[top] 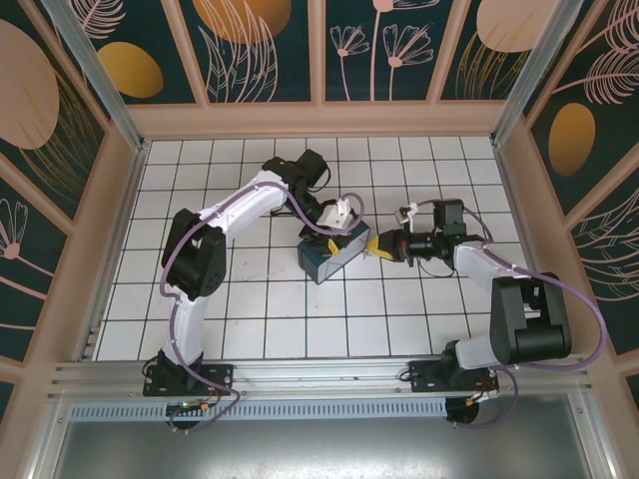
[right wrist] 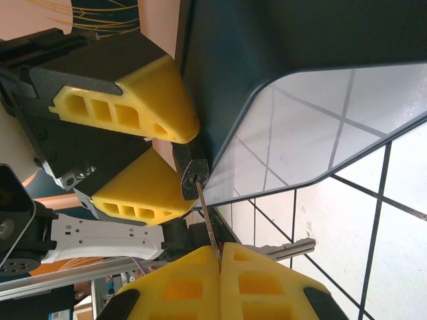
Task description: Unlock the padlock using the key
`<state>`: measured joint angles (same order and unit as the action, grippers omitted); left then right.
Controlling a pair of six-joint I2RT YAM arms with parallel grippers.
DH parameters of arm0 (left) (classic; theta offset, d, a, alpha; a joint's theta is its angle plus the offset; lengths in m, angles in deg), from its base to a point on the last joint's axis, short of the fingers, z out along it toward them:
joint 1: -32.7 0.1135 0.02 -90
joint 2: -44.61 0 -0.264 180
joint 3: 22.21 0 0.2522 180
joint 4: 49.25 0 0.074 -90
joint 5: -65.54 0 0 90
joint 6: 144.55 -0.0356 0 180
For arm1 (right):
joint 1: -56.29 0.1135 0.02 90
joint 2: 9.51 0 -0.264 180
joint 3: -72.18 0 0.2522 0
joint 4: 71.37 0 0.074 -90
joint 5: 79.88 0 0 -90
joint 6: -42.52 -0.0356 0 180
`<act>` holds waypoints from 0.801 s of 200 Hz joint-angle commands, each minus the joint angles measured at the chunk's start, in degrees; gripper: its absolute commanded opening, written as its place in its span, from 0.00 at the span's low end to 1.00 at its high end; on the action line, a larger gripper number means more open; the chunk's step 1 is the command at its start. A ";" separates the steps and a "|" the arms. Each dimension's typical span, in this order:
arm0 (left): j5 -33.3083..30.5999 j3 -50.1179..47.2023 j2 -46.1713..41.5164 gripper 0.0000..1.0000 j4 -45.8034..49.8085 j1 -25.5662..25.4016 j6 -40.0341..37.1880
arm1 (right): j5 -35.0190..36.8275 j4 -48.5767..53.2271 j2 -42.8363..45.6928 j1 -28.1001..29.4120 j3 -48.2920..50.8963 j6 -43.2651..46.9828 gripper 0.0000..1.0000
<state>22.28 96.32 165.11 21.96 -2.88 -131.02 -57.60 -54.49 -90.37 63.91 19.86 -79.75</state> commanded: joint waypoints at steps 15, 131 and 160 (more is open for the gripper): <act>2.98 2.03 2.02 0.47 3.11 -0.13 -2.02 | 0.66 0.76 1.63 0.99 0.84 0.20 0.00; 6.94 -2.25 -2.78 0.22 -3.38 0.96 -1.10 | -1.23 -2.90 4.19 3.25 2.92 -3.98 0.00; 7.37 -6.00 -5.86 0.21 -9.03 1.16 0.34 | -2.22 -5.64 4.31 4.24 2.99 -6.14 0.00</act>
<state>26.07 92.54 163.52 17.81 -2.11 -131.24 -57.50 -56.20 -87.31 67.12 22.33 -83.40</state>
